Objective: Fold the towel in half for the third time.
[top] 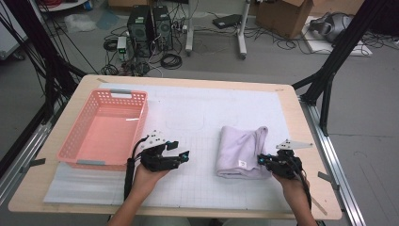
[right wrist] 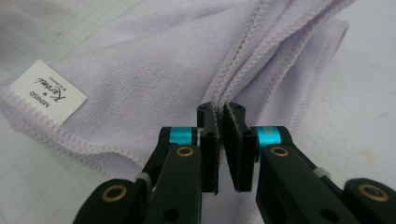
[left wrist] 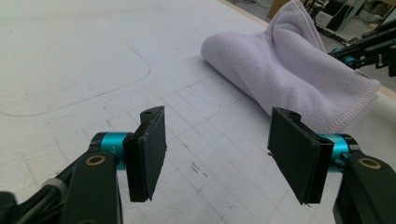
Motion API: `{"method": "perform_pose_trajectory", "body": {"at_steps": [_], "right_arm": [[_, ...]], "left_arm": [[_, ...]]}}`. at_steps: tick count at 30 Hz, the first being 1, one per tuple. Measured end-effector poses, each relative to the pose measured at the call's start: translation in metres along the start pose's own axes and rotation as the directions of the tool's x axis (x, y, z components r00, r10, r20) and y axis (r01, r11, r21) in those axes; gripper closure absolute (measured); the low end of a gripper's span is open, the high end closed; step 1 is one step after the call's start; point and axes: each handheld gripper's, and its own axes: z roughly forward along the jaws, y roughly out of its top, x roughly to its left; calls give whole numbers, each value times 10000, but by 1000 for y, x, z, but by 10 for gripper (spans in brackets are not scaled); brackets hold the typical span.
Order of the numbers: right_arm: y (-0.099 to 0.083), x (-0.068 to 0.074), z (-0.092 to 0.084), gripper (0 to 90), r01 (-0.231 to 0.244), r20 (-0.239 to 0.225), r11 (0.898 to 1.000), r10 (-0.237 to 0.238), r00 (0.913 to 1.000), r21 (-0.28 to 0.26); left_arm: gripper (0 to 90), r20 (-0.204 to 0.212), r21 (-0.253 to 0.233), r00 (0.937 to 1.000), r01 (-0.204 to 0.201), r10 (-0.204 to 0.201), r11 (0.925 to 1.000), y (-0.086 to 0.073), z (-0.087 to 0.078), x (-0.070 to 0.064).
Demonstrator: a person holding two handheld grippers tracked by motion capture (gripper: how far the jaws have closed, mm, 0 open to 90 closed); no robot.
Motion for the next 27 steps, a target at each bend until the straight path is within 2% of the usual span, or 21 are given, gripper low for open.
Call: {"method": "perform_pose_trajectory", "body": {"at_steps": [4, 6, 9, 10, 11, 12, 14, 15, 18, 20, 23, 24, 25, 27], "right_arm": [[2, 2, -12, 855, 664, 941, 9976, -681, 9932, 211], [1, 1, -18, 855, 866, 1441, 9954, -917, 9853, 413], [-4, -3, -20, 843, 804, 1749, 9908, -986, 9796, 1086], [-5, -5, -19, 815, 678, 1706, 9881, -912, 9811, 1384], [-6, -6, -18, 729, 575, 1786, 9864, -850, 9802, 1537], [-4, -6, -19, 677, 589, 1992, 9897, -844, 9763, 1308], [2, -5, -23, 614, 614, 1979, 9945, -773, 9772, 854], [9, -4, -24, 590, 748, 2063, 9959, -838, 9749, 514], [30, -1, -21, 515, 975, 2079, 9952, -945, 9736, -44], [44, 1, -14, 501, 1131, 1808, 9933, -1068, 9777, -253], [61, 1, 6, 492, 1539, 1495, 9880, -1500, 9773, -148], [66, 0, 14, 492, 1484, 1370, 9889, -1453, 9799, -123], [71, -1, 25, 493, 1059, 1155, 9944, -1046, 9878, -54], [78, -4, 40, 499, 542, 917, 9985, -545, 9943, 56]], "left_arm": [[374, -60, -49, 10000, 58, -58, 10000, 0, -1, 1], [374, -76, -60, 10000, 51, -52, 10000, 0, -2, 2], [374, -126, -87, 9999, 80, -81, 9999, 0, -4, 3], [374, -156, -90, 9998, 91, -93, 9999, 0, -4, 3], [374, -169, -78, 9998, 111, -113, 9999, 0, -4, 4], [374, -162, -80, 9998, 115, -116, 9999, 0, -4, 4], [374, -141, -78, 9998, 127, -128, 9999, 0, -4, 4], [374, -113, -77, 9998, 134, -135, 9999, 0, -4, 3], [374, -127, -75, 9999, 98, -99, 9999, 0, -4, 3], [375, -108, -82, 9999, 125, -126, 9999, 0, -4, 4], [374, -107, -51, 9999, 124, -125, 9999, 0, -4, 4], [374, -107, -51, 9999, 124, -125, 9999, 0, -4, 4], [374, -94, -44, 9999, 128, -128, 9999, 0, -4, 4], [374, -61, -4, 9999, 121, -121, 9999, -1, -4, 4]]}}
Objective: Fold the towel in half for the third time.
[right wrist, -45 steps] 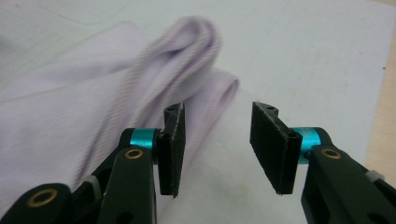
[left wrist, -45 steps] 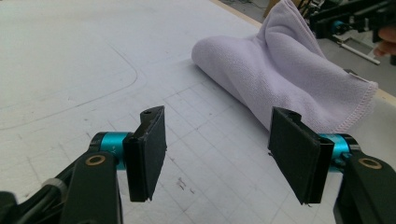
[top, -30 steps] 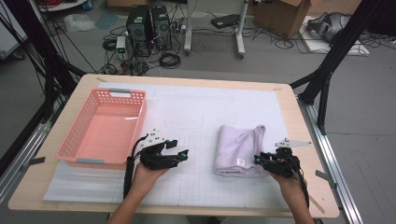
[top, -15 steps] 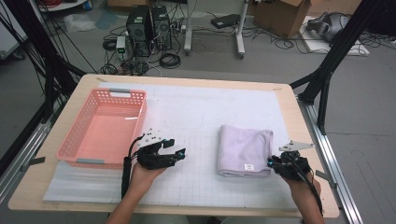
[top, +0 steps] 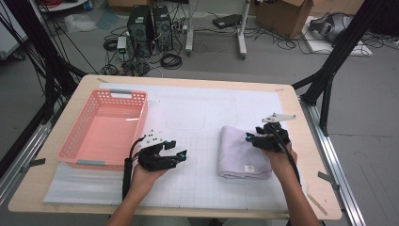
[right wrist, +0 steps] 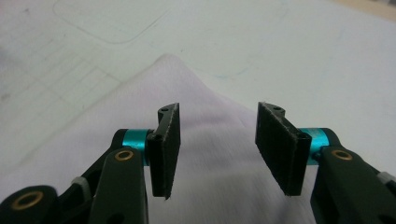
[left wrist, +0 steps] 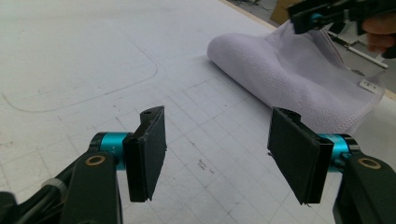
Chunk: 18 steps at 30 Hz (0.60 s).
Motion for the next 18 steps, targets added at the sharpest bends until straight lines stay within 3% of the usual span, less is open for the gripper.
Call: {"method": "perform_pose_trajectory", "body": {"at_steps": [6, 7, 10, 12, 13, 14, 18], "right_arm": [[12, 2, 32, 502, -49, -199, 9969, 65, 9998, 788], [12, 4, 45, 519, 13, -227, 9927, 14, 9997, 1206], [10, 6, 57, 565, 138, -328, 9863, -85, 9994, 1645], [11, 7, 57, 714, 316, -512, 9862, -236, 9984, 1626], [11, 7, 57, 714, 316, -512, 9862, -236, 9984, 1626], [13, 10, 54, 857, 798, -443, 9858, -741, 9963, 1475], [18, 16, 49, 877, 1153, -754, 9914, -1106, 9910, 613]], "left_arm": [[374, -12, 8, 10000, 92, -92, 10000, -1, 1, 1], [374, -28, 24, 9999, 109, -109, 9999, -1, 1, 2], [374, -65, 23, 9999, 133, -133, 9999, -1, 0, 3], [374, -39, 51, 9997, 234, -234, 9997, -1, 1, 3], [374, -39, 51, 9997, 234, -234, 9997, -1, 1, 3], [375, -50, 64, 9997, 237, -236, 9997, -1, 1, 2], [375, -61, 40, 9996, 264, -264, 9996, -1, 1, 2]]}}
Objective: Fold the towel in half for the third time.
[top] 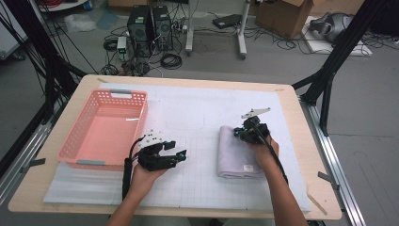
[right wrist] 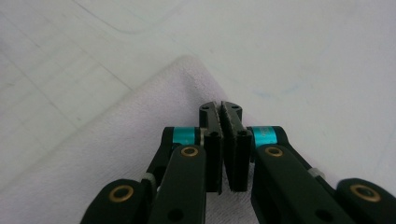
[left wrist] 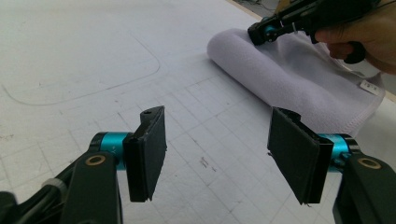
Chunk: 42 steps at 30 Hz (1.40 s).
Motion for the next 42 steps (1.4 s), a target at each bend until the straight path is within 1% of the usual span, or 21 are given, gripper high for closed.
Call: {"method": "perform_pose_trajectory", "body": {"at_steps": [7, 9, 11, 12, 13, 15, 17, 19, 21, 23, 24, 25, 27, 29, 30, 32, 33, 35, 38, 40, 42], "right_arm": [[11, 15, 10, 877, 365, -629, 9965, -412, 9972, -749], [13, 19, 15, 823, 441, -664, 9963, -490, 9966, -734], [12, 19, 15, 591, 336, -180, 9966, -351, 9992, -751], [12, 17, 12, 522, 155, 68, 9959, -150, 9999, -895], [9, 11, 3, 511, -135, 390, 9910, 188, 9991, -1334], [4, 0, -15, 522, -575, 991, 9818, 764, 9921, -1808], [-2, -9, -29, 581, -556, 1367, 9798, 828, 9872, -1922], [-10, -13, -38, 615, -559, 1510, 9830, 829, 9850, -1751], [-19, -17, -43, 587, -536, 1684, 9867, 796, 9825, -1534], [-30, -21, -39, 574, -524, 1804, 9935, 700, 9811, -1007], [-36, -23, -35, 589, -636, 1651, 9956, 742, 9835, -682], [-41, -25, -30, 615, -642, 1767, 9974, 689, 9818, -321], [-53, -30, -25, 614, -735, 2393, 9968, 640, 9688, 311], [-56, -33, -25, 595, -940, 2459, 9953, 854, 9655, 234], [-63, -40, -32, 543, -1541, 2675, 9879, 1530, 9513, -171], [-67, -43, -40, 512, -1885, 2495, 9795, 2003, 9474, -707], [-68, -44, -47, 503, -1991, 2317, 9737, 2200, 9476, -1104], [-70, -41, -60, 503, -1995, 1844, 9642, 2311, 9553, -1749], [-74, -28, -73, 517, -1345, 1148, 9703, 1597, 9805, -2011], [-79, -18, -80, 517, -1013, 995, 9724, 1243, 9872, -2104], [-85, -11, -85, 537, -1111, 629, 9650, 1294, 9896, -2375]], "left_arm": [[376, -75, 40, 10000, 46, -46, 10000, -1, -1, 2], [376, -71, 28, 9999, 81, -81, 10000, -1, -1, 2], [375, -87, -29, 9999, 86, -86, 10000, -1, -2, 2], [376, -59, -43, 9999, 84, -84, 10000, -1, -2, 3], [376, -70, -46, 9999, 84, -85, 10000, -1, -2, 3], [375, -75, -54, 9999, 123, -123, 9999, -1, -2, 2], [375, -71, -93, 9999, 139, -139, 9999, -1, -2, 2], [376, -76, -130, 9999, 120, -121, 9998, 0, -2, 2], [375, -110, -94, 9999, 79, -80, 9999, 0, -2, 2], [375, -130, -92, 9999, 86, -88, 9999, 0, -2, 2], [375, -130, -92, 9999, 86, -88, 9999, 0, -2, 2], [375, -118, -106, 9999, 65, -67, 9999, 0, -2, 1], [375, -116, -132, 9999, 64, -65, 9999, 0, -3, 1], [375, -117, -133, 9999, 69, -71, 9999, 0, -3, 1], [375, -125, -112, 9999, 73, -74, 9999, 0, -3, 1], [375, -119, -112, 9999, -1, -1, 9999, -1, -2, 0], [375, -108, -123, 9999, -21, 20, 9999, 0, -2, 0], [374, -126, -140, 9999, -40, 38, 9999, 0, -2, -1], [371, -115, -189, 9999, -36, 34, 9998, 0, -1, -1], [370, -106, -179, 9999, -46, 44, 9998, 0, -2, -1], [369, -119, -186, 9999, -71, 69, 9998, 0, -2, -1]]}}
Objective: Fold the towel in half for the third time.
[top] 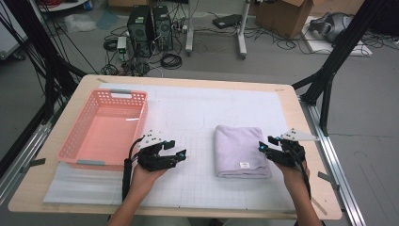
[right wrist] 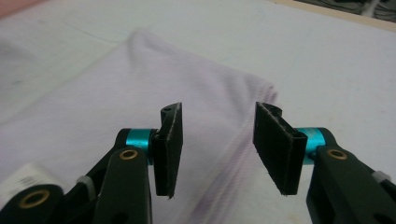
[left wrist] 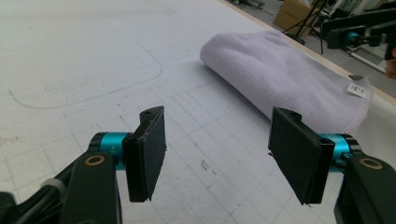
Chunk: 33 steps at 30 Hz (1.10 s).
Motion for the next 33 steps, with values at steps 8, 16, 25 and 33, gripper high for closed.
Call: {"method": "perform_pose_trajectory", "body": {"at_steps": [8, 16, 25, 33], "right_arm": [[-25, 14, 8, 586, 865, -929, 9841, -727, 9930, 1551], [-38, 7, -15, 558, 1023, -520, 9797, -946, 9942, 1724], [-43, -6, -41, 374, 509, -413, 9977, -491, 9979, 444], [-42, -10, -53, 270, 748, 1, 9970, -748, 9972, -216]], "left_arm": [[369, -3, -41, 10000, -32, 32, 10000, 1, -1, 0], [367, 27, -129, 9999, -118, 118, 9998, 1, 0, -2], [358, 96, -219, 9995, -307, 309, 9993, 2, 1, -2], [293, 293, -412, 9928, -1145, 1158, 9926, 1, 1, -4]]}}
